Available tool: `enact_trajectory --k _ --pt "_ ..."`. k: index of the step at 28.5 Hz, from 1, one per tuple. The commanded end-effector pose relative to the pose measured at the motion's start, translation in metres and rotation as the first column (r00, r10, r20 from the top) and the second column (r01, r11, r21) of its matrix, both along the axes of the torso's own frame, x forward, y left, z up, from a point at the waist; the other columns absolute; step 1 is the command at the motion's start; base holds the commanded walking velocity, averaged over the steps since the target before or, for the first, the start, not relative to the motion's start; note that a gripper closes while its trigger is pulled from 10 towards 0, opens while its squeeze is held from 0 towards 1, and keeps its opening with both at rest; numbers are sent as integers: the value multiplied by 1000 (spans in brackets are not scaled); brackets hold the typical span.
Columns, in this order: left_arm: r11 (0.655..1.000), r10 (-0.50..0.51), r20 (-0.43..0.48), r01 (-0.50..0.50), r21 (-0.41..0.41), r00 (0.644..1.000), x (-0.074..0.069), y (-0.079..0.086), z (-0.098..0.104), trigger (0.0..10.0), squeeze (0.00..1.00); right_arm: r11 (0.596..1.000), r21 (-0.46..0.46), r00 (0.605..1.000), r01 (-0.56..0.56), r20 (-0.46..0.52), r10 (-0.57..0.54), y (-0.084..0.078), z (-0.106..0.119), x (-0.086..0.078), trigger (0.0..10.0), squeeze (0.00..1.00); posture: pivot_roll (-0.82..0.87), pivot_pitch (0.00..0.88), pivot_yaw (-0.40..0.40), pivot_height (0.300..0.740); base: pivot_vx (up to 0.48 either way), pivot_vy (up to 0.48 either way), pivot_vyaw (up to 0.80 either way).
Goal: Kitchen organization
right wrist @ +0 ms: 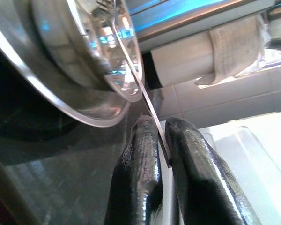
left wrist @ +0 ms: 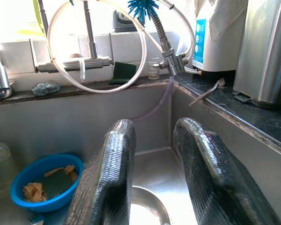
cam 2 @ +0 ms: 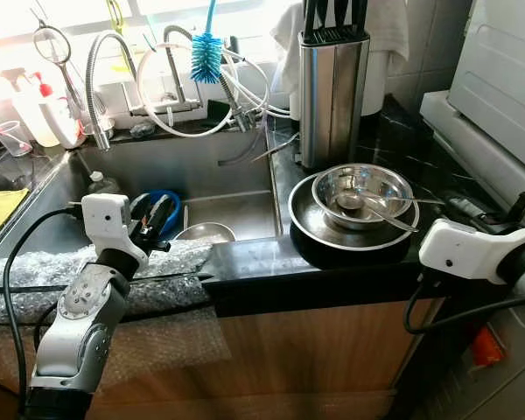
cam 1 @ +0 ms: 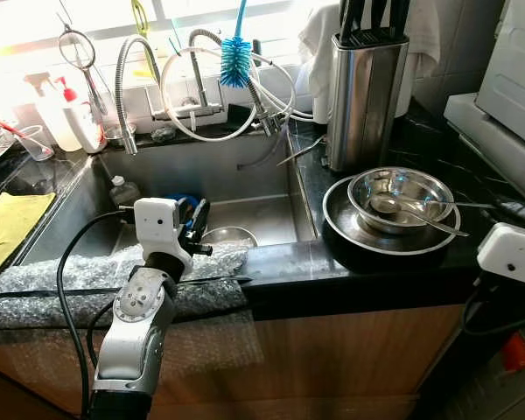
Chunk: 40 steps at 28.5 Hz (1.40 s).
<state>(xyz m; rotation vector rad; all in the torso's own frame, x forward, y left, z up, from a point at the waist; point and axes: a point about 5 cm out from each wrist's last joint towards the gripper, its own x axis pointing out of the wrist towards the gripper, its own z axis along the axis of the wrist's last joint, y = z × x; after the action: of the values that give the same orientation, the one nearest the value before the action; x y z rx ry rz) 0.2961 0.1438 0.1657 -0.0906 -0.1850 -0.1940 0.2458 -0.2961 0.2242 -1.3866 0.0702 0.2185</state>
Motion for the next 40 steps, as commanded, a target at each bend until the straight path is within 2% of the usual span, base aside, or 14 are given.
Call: enact_trajectory --k 1,10,11,14,18,21,22,23,24,26,30,32,34,40 --pt "1000 7 -17 -7 -1 1000 1 1 -2 10000 0 1000 3 1000 -27 15 27 7 3 2 0 0 -173 0 102 740 0 0 0" --pt "1000 3 -15 -3 -6 1000 2 0 -1 10000 0 1000 -8 998 11 56 -10 3 14 1 0 0 -179 0 106 740 0 0 0" --pt "1000 2 -13 -2 -8 1000 3 0 -1 10000 0 999 29 996 20 92 -23 5 22 2 0 0 -182 0 108 740 0 0 0" --pt "1000 1 -9 -2 -8 1000 3 -1 0 10000 0 997 69 993 14 117 -22 9 28 4 0 0 -183 0 108 740 0 0 0" --pt "1000 -1 4 1 -13 1000 4 -2 4 10000 0 980 190 985 -56 169 23 28 39 8 0 0 -183 0 109 740 0 0 0" --pt "1000 1 8 -1 -16 1000 5 -3 5 10000 0 972 217 983 -88 176 50 36 41 11 0 0 -178 0 109 740 0 0 0" --pt "1000 1 12 -1 -20 1000 5 -3 6 10000 0 962 249 980 -115 189 68 41 42 13 7333 0 -178 0 109 740 0 0 0" --pt "1000 2 13 -1 -30 1000 5 -3 7 10000 0 950 277 977 -142 196 89 47 44 14 10000 0 -173 0 106 740 0 0 0" --pt "1000 2 13 -1 -30 1000 5 -3 7 10000 0 950 277 977 -142 196 89 47 44 14 10000 0 -173 0 106 740 0 0 0" --pt "999 3 13 -2 -36 1000 6 -3 7 10000 0 936 307 971 -173 211 110 59 44 18 10000 0 -172 0 104 740 0 0 0" --pt "999 2 23 -1 -40 1000 9 -4 10 10000 0 958 181 962 -220 200 183 76 40 25 10000 0 -170 0 102 740 0 0 0" --pt "999 1 22 0 -45 1000 9 -5 10 10000 0 954 182 960 -237 197 200 81 38 26 10000 0 -170 0 102 740 0 0 0" --pt "999 -15 22 16 -46 1000 11 -9 11 10000 0 942 182 950 -283 190 249 96 35 30 10000 0 -167 0 102 740 0 0 0" --pt "996 -68 10 68 -49 998 10 -18 9 10000 0 922 159 929 -352 178 324 122 26 34 10000 0 -163 0 103 740 0 0 0"
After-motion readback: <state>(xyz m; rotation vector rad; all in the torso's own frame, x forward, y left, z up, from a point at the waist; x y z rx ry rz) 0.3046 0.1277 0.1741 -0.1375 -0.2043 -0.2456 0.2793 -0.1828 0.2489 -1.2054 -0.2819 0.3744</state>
